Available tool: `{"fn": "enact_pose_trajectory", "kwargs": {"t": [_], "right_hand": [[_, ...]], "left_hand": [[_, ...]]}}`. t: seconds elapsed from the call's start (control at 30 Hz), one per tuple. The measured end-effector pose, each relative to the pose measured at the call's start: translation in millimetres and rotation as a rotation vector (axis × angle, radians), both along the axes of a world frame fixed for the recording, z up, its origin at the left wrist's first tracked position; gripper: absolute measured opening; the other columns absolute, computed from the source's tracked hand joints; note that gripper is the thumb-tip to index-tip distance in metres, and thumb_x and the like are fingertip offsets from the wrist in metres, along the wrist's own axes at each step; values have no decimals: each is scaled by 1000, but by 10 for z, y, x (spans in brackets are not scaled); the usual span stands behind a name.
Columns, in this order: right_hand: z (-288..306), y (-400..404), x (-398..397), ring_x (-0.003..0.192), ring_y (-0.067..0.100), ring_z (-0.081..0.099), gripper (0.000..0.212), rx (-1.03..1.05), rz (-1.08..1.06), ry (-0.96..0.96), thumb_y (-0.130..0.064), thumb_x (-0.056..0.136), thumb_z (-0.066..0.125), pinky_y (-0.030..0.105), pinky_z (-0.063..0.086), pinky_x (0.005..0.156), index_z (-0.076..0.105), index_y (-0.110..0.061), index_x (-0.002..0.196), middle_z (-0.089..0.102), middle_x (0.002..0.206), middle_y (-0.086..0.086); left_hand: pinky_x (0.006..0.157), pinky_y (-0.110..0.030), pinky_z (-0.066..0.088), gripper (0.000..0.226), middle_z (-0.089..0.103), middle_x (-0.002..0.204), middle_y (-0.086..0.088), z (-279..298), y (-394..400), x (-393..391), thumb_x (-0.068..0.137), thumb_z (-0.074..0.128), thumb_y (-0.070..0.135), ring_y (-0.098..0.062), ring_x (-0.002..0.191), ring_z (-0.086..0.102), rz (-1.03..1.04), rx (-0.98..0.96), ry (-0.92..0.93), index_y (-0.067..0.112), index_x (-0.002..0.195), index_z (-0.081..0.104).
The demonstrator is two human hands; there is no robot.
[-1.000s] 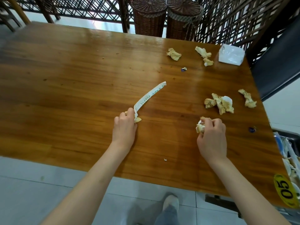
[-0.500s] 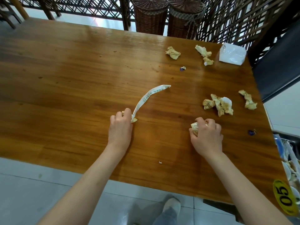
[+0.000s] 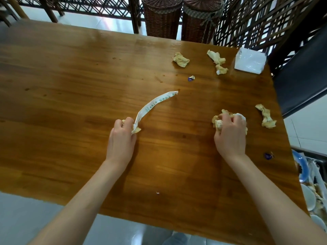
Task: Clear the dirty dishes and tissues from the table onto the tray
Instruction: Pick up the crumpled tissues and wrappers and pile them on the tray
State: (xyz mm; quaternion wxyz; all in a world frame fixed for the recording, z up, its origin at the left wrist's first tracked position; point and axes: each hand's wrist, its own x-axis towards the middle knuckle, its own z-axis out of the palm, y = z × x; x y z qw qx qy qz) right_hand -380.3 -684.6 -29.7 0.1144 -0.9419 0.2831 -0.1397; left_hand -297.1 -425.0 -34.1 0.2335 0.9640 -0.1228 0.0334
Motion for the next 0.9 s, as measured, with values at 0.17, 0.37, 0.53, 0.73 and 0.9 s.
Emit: {"fn": "enact_pose_trajectory", "kwargs": {"t": [0.17, 0.37, 0.53, 0.73, 0.9], "right_hand": [[-59, -243, 155, 109, 36, 44, 45, -87, -14, 62, -35, 81, 66, 49, 45, 83, 55, -16, 120, 51, 115, 17], [-167, -473, 347, 130, 37, 29, 56, 3, -75, 313, -64, 81, 51, 65, 32, 98, 51, -33, 128, 37, 139, 10], [-191, -630, 338, 111, 36, 47, 40, -17, -60, 149, -36, 86, 61, 52, 47, 84, 54, -21, 123, 52, 122, 15], [-232, -791, 323, 104, 34, 47, 36, -36, -85, 67, -29, 76, 68, 50, 43, 80, 62, -16, 108, 61, 105, 10], [-272, -800, 375, 109, 40, 47, 31, -15, -151, 118, -34, 78, 68, 56, 44, 81, 64, -19, 105, 58, 115, 14]], "left_hand": [[61, -24, 49, 27, 54, 101, -11, 34, -299, 125, 86, 62, 4, -18, 83, 55, 1, -60, -10, 11, 111, 52], [57, -8, 34, 29, 55, 103, -12, 41, -735, 282, 83, 66, 3, -13, 83, 49, -4, -146, -75, 10, 108, 54], [58, -8, 34, 29, 53, 103, -10, 54, -992, 437, 82, 67, 3, -11, 82, 49, -10, -160, -84, 11, 107, 54], [57, -11, 32, 26, 49, 97, -2, 65, -1325, 747, 83, 64, 4, -12, 76, 47, -80, -177, -73, 12, 105, 54], [65, -19, 36, 30, 49, 100, -2, 53, -1677, 1101, 83, 62, 4, -13, 82, 47, -152, -212, -50, 13, 111, 54]]}}
